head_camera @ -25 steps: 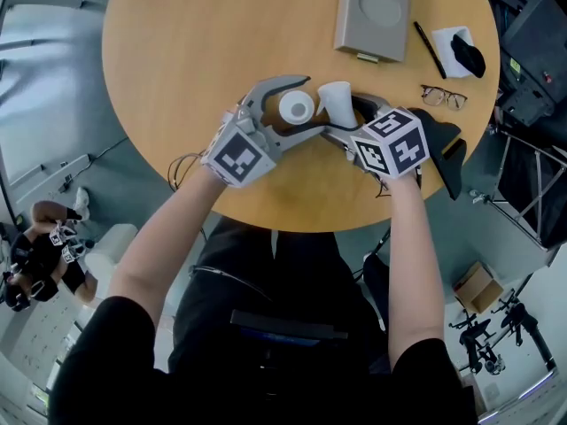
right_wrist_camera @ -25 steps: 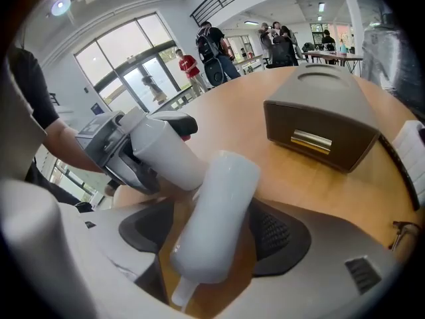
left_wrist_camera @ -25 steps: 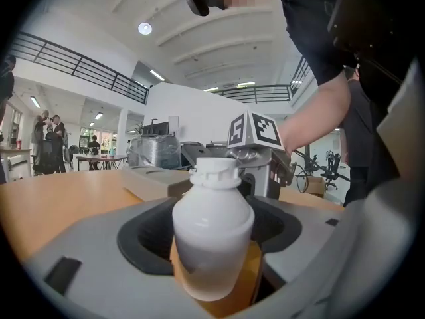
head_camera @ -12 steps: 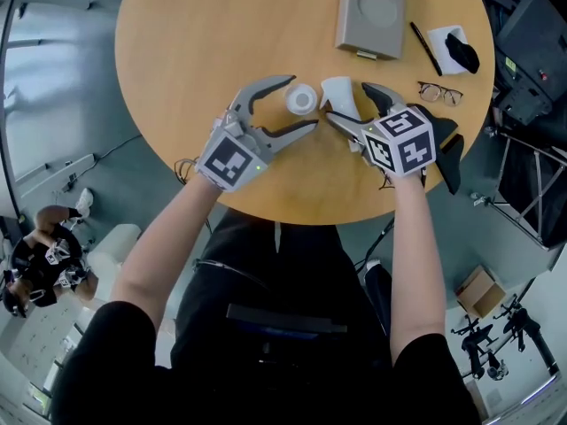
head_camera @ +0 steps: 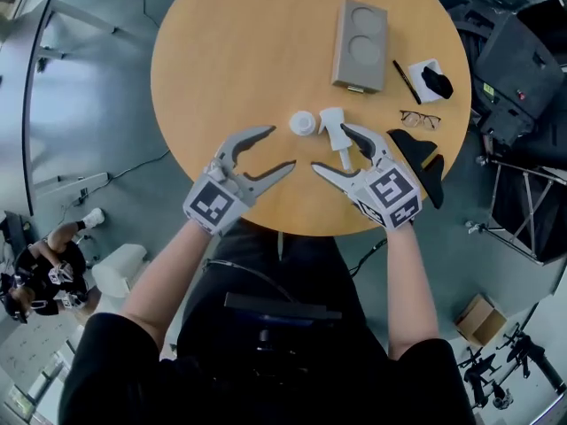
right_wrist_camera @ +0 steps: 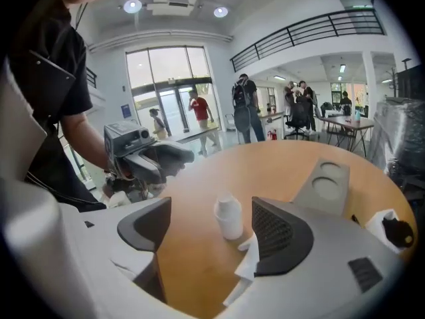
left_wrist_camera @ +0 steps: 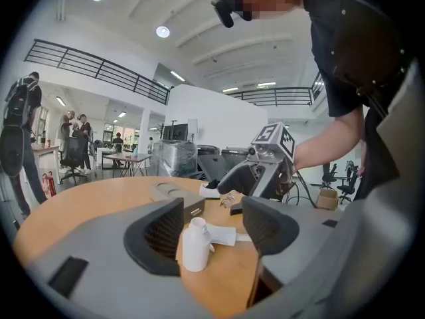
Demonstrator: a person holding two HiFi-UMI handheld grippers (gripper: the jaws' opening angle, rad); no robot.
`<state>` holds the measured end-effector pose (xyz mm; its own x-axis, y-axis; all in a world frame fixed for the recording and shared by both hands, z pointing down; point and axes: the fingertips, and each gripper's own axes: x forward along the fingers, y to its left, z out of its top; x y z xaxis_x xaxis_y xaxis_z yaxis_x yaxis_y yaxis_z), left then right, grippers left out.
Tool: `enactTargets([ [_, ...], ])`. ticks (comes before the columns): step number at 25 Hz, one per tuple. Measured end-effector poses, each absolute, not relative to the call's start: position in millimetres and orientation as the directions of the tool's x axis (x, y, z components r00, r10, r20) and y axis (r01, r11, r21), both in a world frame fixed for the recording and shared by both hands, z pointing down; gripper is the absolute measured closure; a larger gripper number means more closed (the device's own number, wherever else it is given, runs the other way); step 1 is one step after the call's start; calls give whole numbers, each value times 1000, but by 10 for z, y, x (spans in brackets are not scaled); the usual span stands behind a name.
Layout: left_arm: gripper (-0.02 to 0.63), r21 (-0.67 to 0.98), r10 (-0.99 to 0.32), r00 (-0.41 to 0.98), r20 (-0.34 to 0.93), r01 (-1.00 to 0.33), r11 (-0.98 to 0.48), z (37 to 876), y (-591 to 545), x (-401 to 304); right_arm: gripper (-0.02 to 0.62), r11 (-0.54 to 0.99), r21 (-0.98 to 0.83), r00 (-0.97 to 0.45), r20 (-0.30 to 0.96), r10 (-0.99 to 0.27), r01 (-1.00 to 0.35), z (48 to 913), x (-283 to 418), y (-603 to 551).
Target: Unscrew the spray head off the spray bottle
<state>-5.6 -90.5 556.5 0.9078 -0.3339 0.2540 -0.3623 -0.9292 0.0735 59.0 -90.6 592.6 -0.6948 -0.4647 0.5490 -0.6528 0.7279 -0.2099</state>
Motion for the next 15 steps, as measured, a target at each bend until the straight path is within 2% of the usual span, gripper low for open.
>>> enactTargets([
  [2, 295, 86, -355, 908, 224, -382, -920, 5256, -862, -140, 207, 747, -211, -728, 496, -473, -630, 5583, 505, -811],
  [4, 308, 79, -354, 915, 194, -375, -924, 4958, -775, -209, 250, 768, -230, -771, 425, -474, -598, 5214, 405, -709],
  [5, 339, 72, -347, 919, 186, -365, -928, 4828, -716, -239, 252, 779, -238, -792, 389, -471, -580, 5035, 350, -658],
  [9, 387, 130, -339, 929, 150, -359, -924, 4350, -537, -331, 253, 825, -208, -841, 267, -470, -526, 4408, 165, -514],
  [11, 418, 155, -329, 935, 132, -347, -925, 4108, -440, -345, 308, 834, -183, -848, 227, -479, -521, 4138, 126, -430],
  [15, 437, 166, -311, 944, 115, -327, -930, 3690, -344, -325, 343, 834, -193, -856, 132, -500, -517, 3638, 84, -318],
])
